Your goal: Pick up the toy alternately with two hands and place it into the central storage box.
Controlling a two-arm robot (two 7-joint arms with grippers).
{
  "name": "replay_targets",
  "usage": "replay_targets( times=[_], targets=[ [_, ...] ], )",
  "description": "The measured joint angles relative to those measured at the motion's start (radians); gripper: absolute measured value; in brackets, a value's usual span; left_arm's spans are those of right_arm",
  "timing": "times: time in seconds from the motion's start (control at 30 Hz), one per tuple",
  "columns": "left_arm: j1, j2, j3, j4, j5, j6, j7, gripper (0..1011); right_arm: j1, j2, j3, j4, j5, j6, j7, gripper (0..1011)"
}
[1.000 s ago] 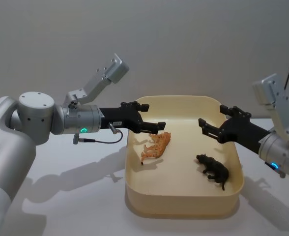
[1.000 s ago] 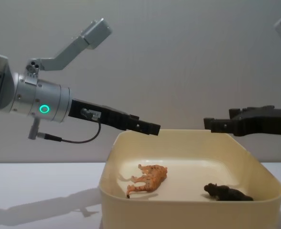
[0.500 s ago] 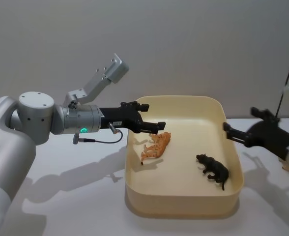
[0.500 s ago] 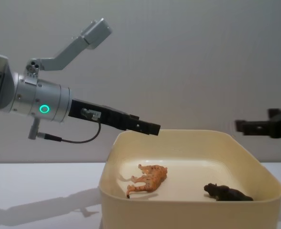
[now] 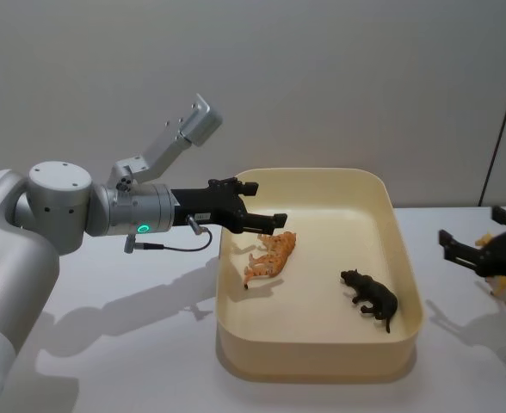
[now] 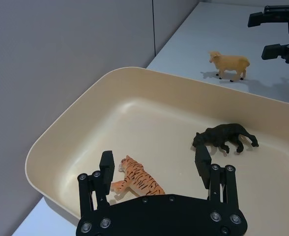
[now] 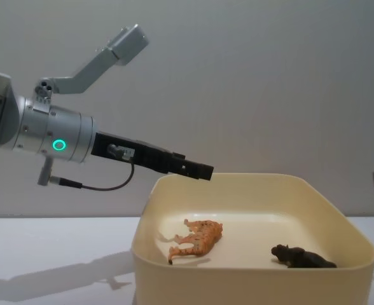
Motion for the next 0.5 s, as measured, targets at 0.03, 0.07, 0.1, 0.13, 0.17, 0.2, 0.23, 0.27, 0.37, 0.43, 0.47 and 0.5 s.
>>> replay_targets(
  times=[0.03,0.07,0.1,0.13,0.17,0.2,0.23,0.27,0.37,0.43,0.47,0.5],
  targets=[
    [0.000,0.000,0.000,0.000,0.000,0.000,0.000,1002,-0.014,0.008,0.008,-0.008,0.006,0.002,-0.010,1001],
    [0.000,0.000,0.000,0.000,0.000,0.000,0.000,1002,-0.019,0.012,0.011,-0.011,0.009,0.003,-0.015,1001],
    [0.000,0.000,0.000,0.000,0.000,0.000,0.000,1002,-0.025,0.015,0.014,-0.013,0.011,0.005,-0.019,1001],
    [0.000,0.000,0.000,0.000,0.000,0.000,0.000,1001,-0.035,0.022,0.020,-0.017,0.017,0.007,-0.031,1001],
    [0.000,0.000,0.000,0.000,0.000,0.000,0.000,1001,-0.042,0.026,0.024,-0.019,0.020,0.008,-0.036,1001],
    [0.000,0.000,0.000,0.000,0.000,0.000,0.000,1002,-0.047,0.029,0.027,-0.020,0.022,0.008,-0.041,1001],
    [0.000,0.000,0.000,0.000,0.000,0.000,0.000,1002,-0.057,0.035,0.033,-0.021,0.026,0.010,-0.050,1001],
    [0.000,0.000,0.000,0.000,0.000,0.000,0.000,1002,-0.061,0.038,0.035,-0.022,0.029,0.011,-0.055,1001],
    [0.000,0.000,0.000,0.000,0.000,0.000,0.000,1001,-0.078,0.048,0.045,-0.022,0.035,0.016,-0.071,1001],
    [0.000,0.000,0.000,0.000,0.000,0.000,0.000,1001,-0.087,0.053,0.050,-0.019,0.038,0.019,-0.080,1001],
    [0.000,0.000,0.000,0.000,0.000,0.000,0.000,1001,-0.091,0.055,0.051,-0.016,0.039,0.021,-0.082,1001],
    [0.000,0.000,0.000,0.000,0.000,0.000,0.000,1001,-0.092,0.056,0.052,-0.014,0.040,0.022,-0.084,1001]
  ],
)
